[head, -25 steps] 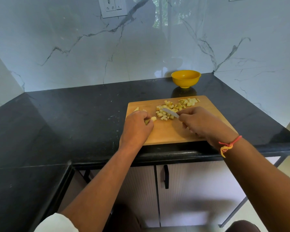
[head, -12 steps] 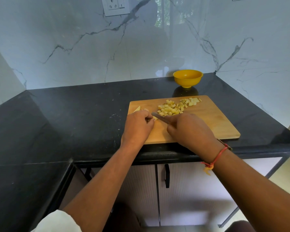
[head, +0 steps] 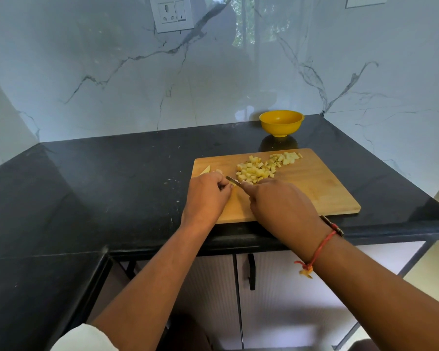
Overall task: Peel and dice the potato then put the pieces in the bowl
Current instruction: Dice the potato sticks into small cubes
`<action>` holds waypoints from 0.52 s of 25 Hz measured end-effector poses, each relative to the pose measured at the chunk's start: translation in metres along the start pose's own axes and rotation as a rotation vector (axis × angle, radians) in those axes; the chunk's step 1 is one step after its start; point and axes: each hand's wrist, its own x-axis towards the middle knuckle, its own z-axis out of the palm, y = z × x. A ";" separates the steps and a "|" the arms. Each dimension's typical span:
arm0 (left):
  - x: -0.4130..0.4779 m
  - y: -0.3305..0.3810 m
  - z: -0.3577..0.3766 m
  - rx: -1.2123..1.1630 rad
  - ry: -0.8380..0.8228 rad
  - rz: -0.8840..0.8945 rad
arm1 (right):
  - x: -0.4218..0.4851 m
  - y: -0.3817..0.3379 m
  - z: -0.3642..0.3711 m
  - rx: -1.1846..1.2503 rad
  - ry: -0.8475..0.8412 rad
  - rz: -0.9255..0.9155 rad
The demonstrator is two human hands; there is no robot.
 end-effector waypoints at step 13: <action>0.001 -0.001 0.000 -0.005 0.007 0.004 | -0.002 -0.002 0.001 0.082 0.039 0.003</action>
